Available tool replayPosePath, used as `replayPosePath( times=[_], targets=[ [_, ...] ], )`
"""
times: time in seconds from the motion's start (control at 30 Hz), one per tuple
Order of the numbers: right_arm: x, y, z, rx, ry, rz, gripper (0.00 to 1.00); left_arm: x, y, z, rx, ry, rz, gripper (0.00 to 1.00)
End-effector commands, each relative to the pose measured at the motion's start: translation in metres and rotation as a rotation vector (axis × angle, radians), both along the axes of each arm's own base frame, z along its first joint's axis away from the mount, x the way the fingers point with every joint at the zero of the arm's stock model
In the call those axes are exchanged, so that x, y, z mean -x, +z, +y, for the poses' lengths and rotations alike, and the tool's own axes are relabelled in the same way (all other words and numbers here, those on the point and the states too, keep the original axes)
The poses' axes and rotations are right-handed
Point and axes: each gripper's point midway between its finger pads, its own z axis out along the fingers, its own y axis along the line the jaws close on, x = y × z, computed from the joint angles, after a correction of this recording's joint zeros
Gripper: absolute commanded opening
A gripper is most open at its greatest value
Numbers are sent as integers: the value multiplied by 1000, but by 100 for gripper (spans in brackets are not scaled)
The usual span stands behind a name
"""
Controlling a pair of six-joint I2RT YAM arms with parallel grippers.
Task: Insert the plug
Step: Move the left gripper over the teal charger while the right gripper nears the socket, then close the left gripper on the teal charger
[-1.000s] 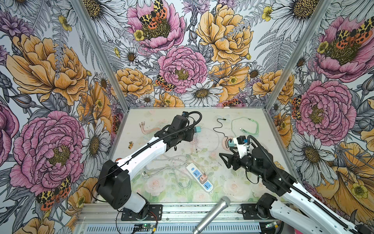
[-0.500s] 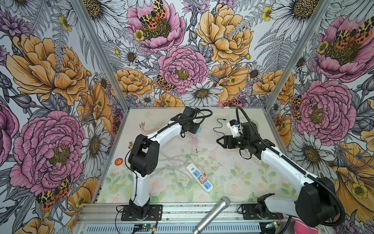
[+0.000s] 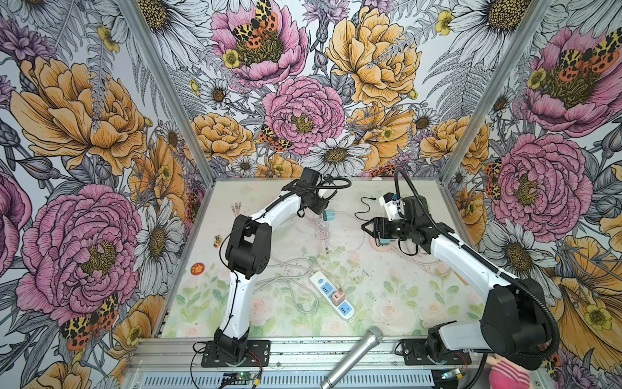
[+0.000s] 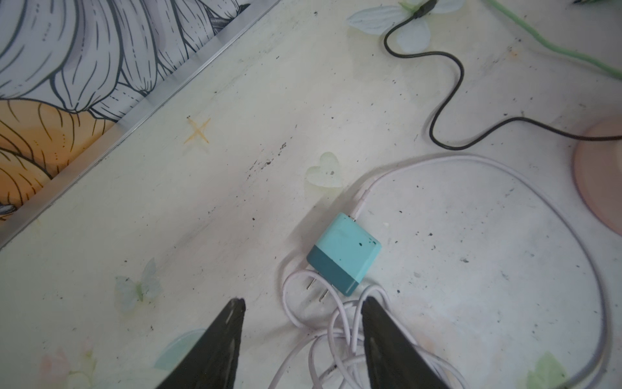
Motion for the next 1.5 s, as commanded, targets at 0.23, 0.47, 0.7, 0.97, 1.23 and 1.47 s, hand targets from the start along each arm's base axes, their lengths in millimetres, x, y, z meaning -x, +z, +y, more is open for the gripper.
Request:
replayPosePath(
  times=[0.23,0.47,0.7,0.97,1.23,1.47],
  targets=[
    [-13,20,0,-48,7,-56,71,13,-33,-21,-52,-224,37,60],
    [-13,19,0,-53,3,-46,71,9,-54,-19,-107,-238,68,60],
    [-12,22,0,-57,-1,-51,71,7,-71,-21,-114,-253,98,60],
    [-12,24,-1,-59,-7,-54,70,7,-77,-25,-103,-262,122,56],
    [-8,28,-4,-54,-20,-69,70,4,-70,-27,-35,-208,154,28],
    [-3,33,-4,-68,-24,-75,70,4,-5,-31,89,-149,114,19]
  ],
)
